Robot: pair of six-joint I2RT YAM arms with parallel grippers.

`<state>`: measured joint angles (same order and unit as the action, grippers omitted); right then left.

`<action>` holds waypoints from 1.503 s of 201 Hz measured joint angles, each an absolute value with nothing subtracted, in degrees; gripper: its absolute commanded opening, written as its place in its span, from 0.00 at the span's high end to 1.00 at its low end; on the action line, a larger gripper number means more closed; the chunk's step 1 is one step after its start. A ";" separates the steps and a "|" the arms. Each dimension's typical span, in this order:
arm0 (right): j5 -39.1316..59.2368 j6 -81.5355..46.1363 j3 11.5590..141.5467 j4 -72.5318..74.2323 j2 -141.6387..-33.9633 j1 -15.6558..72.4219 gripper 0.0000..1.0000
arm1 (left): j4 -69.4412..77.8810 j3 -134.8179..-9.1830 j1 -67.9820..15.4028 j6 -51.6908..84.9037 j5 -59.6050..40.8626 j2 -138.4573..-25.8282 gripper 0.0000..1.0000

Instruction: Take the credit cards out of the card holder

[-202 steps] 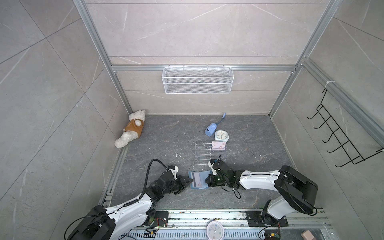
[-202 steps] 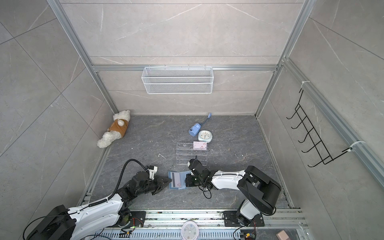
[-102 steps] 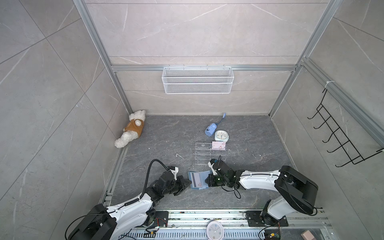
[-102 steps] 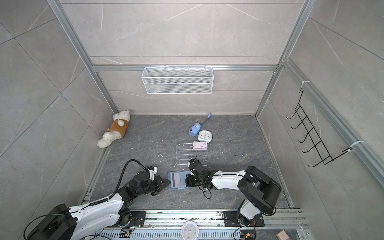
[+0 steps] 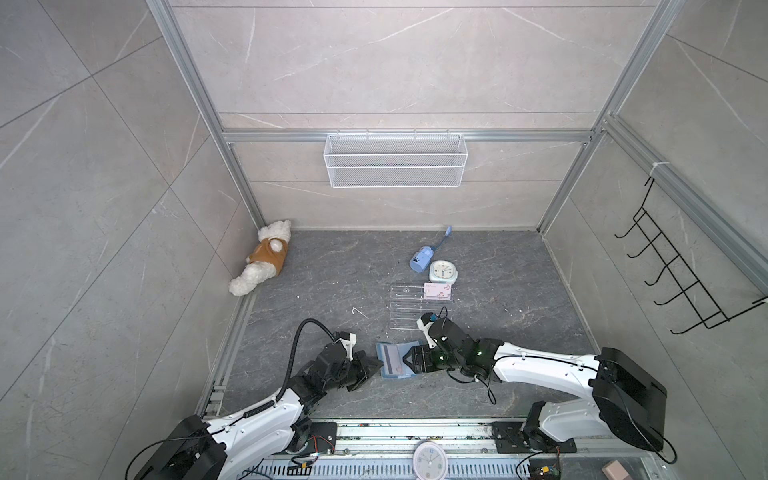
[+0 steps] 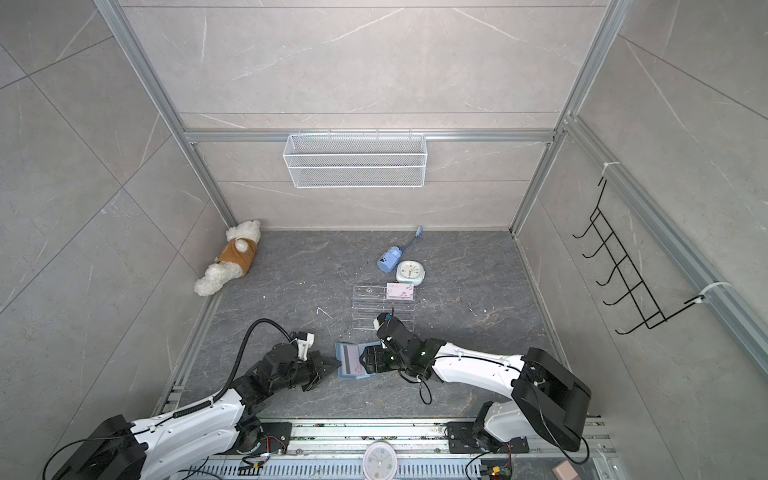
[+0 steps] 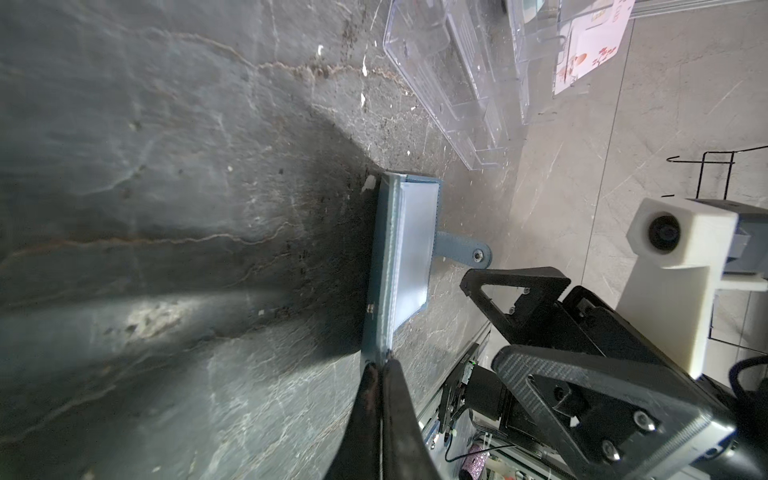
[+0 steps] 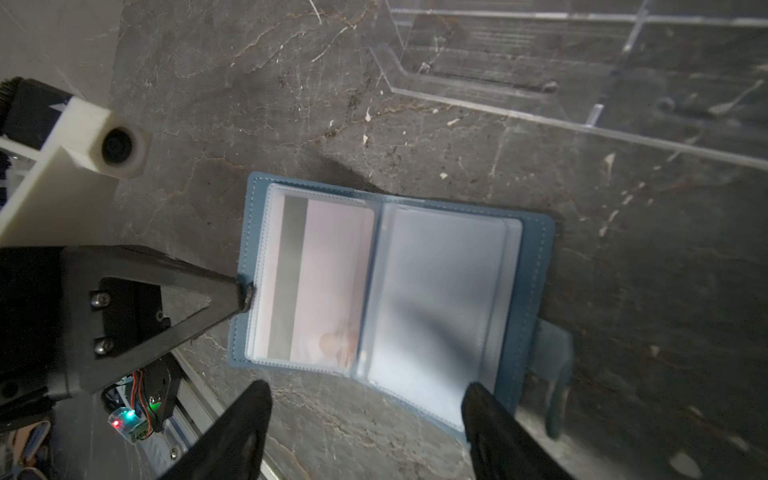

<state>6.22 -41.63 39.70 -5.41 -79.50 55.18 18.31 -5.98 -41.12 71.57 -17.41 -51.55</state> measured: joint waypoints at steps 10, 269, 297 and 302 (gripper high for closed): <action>4.82 -41.30 41.43 -7.29 -80.14 56.18 0.20 | 18.31 -5.98 -41.17 71.57 -17.26 -51.51 1.00; -3.22 -40.47 58.04 -21.56 -95.96 63.81 0.00 | 16.67 -5.98 -41.28 71.11 -16.58 -49.78 1.00; -3.22 -40.49 58.37 -21.71 -96.55 63.81 0.00 | 16.64 -5.98 -41.39 71.09 -16.53 -49.74 1.00; -3.22 -40.47 58.41 -21.69 -96.66 63.81 0.00 | 16.64 -5.98 -41.43 71.09 -16.56 -49.74 1.00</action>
